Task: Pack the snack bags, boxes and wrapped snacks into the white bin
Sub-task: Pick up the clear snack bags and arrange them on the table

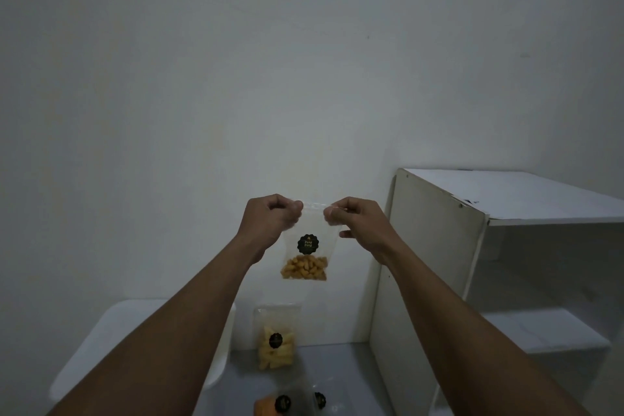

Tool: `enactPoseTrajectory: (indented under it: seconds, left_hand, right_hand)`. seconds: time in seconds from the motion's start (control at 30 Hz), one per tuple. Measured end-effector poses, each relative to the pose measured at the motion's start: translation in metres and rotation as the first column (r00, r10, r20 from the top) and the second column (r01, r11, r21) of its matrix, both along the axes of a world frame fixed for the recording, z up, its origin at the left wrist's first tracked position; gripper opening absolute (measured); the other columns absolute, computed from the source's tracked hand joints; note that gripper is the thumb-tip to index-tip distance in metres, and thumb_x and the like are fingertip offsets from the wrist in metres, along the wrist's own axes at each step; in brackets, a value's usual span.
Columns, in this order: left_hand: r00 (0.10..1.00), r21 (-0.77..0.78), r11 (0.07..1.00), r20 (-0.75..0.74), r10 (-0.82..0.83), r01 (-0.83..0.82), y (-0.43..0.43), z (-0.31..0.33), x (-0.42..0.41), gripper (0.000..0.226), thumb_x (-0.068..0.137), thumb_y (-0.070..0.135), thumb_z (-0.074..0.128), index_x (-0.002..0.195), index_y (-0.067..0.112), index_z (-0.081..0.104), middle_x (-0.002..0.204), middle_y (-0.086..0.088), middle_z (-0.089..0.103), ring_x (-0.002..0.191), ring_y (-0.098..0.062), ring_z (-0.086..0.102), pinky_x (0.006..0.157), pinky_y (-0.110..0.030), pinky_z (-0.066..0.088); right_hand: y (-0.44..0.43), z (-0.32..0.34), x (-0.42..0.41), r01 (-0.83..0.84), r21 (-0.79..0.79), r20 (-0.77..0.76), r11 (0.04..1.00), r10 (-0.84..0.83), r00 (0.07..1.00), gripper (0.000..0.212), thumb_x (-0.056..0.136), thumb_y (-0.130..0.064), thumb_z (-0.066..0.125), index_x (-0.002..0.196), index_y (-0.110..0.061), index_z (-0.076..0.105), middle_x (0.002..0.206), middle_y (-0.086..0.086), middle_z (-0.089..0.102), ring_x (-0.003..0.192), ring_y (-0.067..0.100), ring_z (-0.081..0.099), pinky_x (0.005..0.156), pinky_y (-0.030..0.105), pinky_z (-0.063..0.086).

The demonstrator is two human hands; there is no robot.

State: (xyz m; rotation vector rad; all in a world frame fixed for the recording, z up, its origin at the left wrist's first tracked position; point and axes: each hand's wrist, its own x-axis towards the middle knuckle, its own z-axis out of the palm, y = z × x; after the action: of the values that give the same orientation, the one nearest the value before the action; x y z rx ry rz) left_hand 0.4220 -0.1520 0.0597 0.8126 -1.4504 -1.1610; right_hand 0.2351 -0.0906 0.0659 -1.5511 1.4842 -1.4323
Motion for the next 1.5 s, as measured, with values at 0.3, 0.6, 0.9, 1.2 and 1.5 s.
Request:
enactPoseTrajectory:
  seconds: [0.3,0.6,0.9,1.2,1.5]
  left_hand:
    - [0.978,0.02,0.991,0.163,-0.133,0.131,0.004,-0.009,-0.012,0.019,0.087,0.026,0.072,0.092,0.008,0.073,0.093,-0.007,0.075,0.092,-0.022,0.067,0.086,-0.036,0.057]
    - [0.992,0.027,0.997,0.102,-0.071,0.069,-0.011,-0.026,-0.019,0.02,0.085,0.024,0.074,0.09,0.005,0.073,0.088,-0.004,0.075,0.087,-0.015,0.067,0.084,-0.034,0.057]
    - [0.962,0.31,0.941,0.186,-0.199,0.134,-0.022,-0.122,-0.031,0.015,0.087,0.022,0.072,0.102,0.018,0.074,0.105,-0.005,0.072,0.1,-0.021,0.068,0.084,-0.039,0.059]
    - [0.97,0.456,0.888,0.238,-0.055,-0.062,-0.058,-0.237,-0.076,0.008,0.089,0.016,0.07,0.095,0.012,0.074,0.097,-0.007,0.07,0.09,-0.022,0.067,0.07,-0.035,0.06]
    - [0.938,0.602,0.723,0.275,0.21,-0.338,-0.081,-0.269,-0.113,0.031,0.088,0.038,0.067,0.097,0.009,0.07,0.09,-0.005,0.071,0.082,-0.02,0.066,0.07,-0.032,0.056]
  right_hand:
    - [0.001,-0.008,-0.002,0.033,-0.014,-0.057,0.999,-0.033,0.998,0.012,0.087,-0.016,0.07,0.087,-0.005,0.073,0.088,0.007,0.074,0.081,0.011,0.067,0.076,0.031,0.054]
    - [0.0,-0.054,-0.016,-0.015,0.15,0.069,0.989,0.004,0.998,0.016,0.087,-0.009,0.069,0.101,0.0,0.069,0.103,0.007,0.073,0.095,0.017,0.07,0.079,0.035,0.058]
    - [-0.014,-0.121,-0.037,0.098,0.218,0.155,0.971,-0.134,0.979,0.01,0.088,-0.004,0.066,0.097,0.0,0.069,0.097,0.012,0.073,0.093,0.018,0.067,0.082,0.042,0.058]
    - [-0.064,-0.241,-0.069,0.212,0.35,0.105,0.913,-0.263,0.959,0.013,0.09,-0.013,0.067,0.095,-0.002,0.069,0.09,0.011,0.069,0.08,0.018,0.064,0.074,0.035,0.059]
    - [-0.076,-0.298,-0.074,0.238,0.331,-0.094,0.913,-0.219,0.971,0.014,0.084,-0.018,0.068,0.074,-0.028,0.071,0.075,-0.008,0.072,0.076,0.011,0.069,0.072,0.035,0.06]
